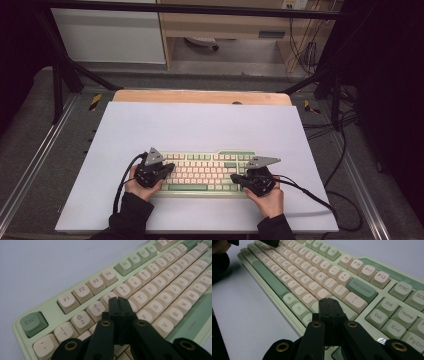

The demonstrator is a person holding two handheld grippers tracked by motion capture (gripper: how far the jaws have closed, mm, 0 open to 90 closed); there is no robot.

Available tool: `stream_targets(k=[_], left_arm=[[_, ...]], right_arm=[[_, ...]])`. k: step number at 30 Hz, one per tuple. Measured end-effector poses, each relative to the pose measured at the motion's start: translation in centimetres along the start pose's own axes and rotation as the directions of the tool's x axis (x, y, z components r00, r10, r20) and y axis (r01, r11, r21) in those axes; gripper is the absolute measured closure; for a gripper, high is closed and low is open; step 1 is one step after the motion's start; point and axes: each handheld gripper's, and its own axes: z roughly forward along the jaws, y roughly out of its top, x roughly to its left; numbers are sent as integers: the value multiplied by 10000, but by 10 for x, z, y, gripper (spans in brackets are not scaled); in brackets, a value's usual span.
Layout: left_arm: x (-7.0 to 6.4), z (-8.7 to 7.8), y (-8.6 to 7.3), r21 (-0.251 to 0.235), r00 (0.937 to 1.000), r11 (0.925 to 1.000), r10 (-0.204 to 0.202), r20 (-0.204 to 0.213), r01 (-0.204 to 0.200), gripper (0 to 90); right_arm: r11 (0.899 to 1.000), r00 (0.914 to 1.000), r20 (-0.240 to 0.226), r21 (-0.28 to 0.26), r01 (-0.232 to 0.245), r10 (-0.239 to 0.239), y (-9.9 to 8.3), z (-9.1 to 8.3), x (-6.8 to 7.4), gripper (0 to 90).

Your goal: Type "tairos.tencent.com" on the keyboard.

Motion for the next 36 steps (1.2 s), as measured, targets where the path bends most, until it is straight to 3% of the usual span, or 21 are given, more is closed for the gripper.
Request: stream_targets(k=[12, 36], left_arm=[[0, 1, -2, 17, 10000, 10000, 34, 10, -34, 900], [2, -25, -7, -310, 9997, 9995, 72, 212, -65, 900]], right_arm=[[10000, 10000, 12, 22, -66, 66, 0, 0, 0, 900], [9999, 9998, -174, -142, -55, 52, 5, 5, 5, 900]])
